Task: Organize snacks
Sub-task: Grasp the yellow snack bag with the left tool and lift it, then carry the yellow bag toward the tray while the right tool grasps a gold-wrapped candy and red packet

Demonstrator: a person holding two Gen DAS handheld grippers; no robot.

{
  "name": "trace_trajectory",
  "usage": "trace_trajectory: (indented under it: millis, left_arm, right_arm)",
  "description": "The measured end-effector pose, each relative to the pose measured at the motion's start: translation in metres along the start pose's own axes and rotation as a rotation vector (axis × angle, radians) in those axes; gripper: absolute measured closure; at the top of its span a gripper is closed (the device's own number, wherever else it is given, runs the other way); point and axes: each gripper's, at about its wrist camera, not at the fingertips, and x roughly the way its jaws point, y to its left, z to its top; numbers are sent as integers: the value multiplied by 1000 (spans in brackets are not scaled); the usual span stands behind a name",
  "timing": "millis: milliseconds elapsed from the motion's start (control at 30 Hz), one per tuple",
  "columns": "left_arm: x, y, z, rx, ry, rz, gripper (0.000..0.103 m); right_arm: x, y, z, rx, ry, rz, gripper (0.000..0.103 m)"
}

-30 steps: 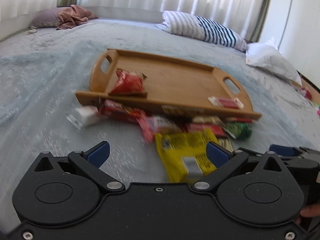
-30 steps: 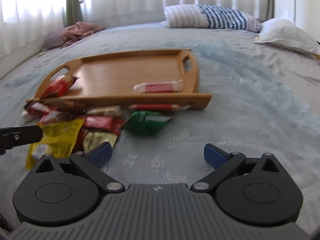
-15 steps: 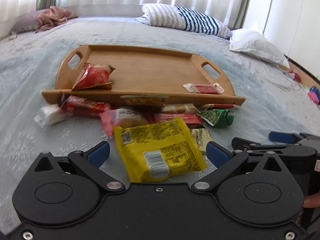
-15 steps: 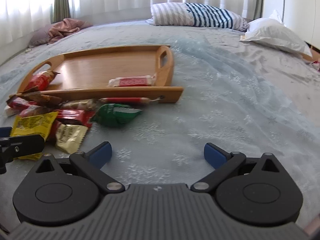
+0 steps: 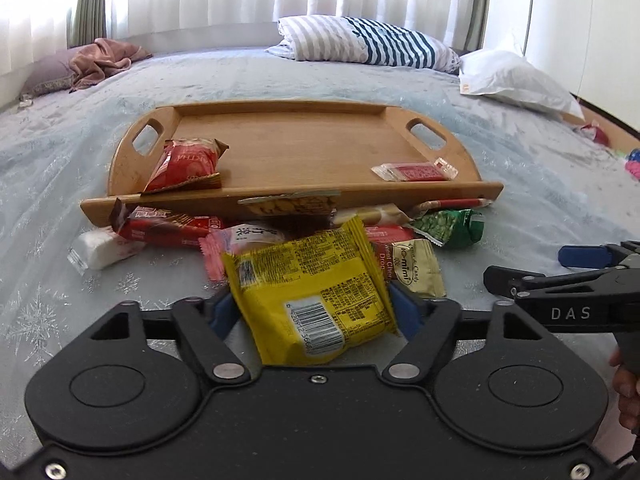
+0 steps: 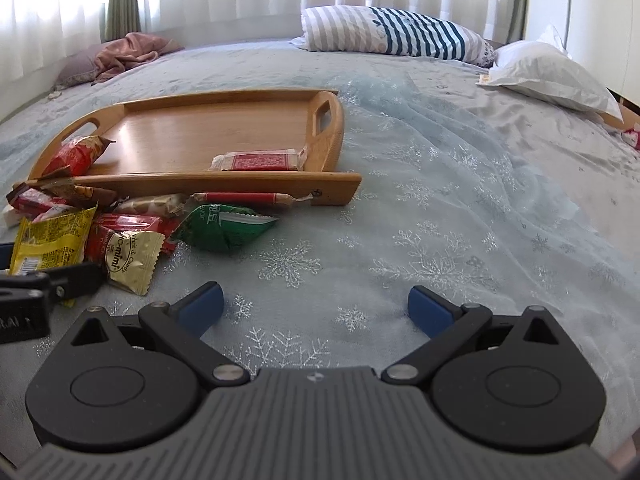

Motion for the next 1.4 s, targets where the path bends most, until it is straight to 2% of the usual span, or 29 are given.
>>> trace_trajectory:
  millis: [133, 333, 700, 1033, 1167, 1267, 1300, 1400]
  left_arm:
    - [-6, 2, -2, 18, -8, 14, 51]
    - [-16, 11, -4, -5, -19, -1, 55]
    - [-50, 32, -3, -52, -84, 20, 56]
    - [-55, 50, -8, -99, -76, 54, 56]
    - [-54, 54, -8, -117, -78, 64, 56]
    - [-53, 57, -7, -133, -78, 67, 56]
    - [-53, 58, -7, -138, -77, 66, 56]
    - [-51, 60, -7, -149, -73, 63, 56]
  right_arm:
    - [-1, 6, 3, -7, -1, 13, 0]
    - [-2, 24, 4, -33, -2, 53, 0]
    - [-6, 41, 11, -57, -19, 79, 0]
    - [-2, 74, 12, -79, -15, 162, 0]
    - [3, 87, 11, -41, 2, 207, 0]
    - [6, 99, 11, -48, -9, 182, 0]
    - [8, 103, 12, -55, -12, 175, 1]
    - [11, 109, 13, -58, -21, 169, 11]
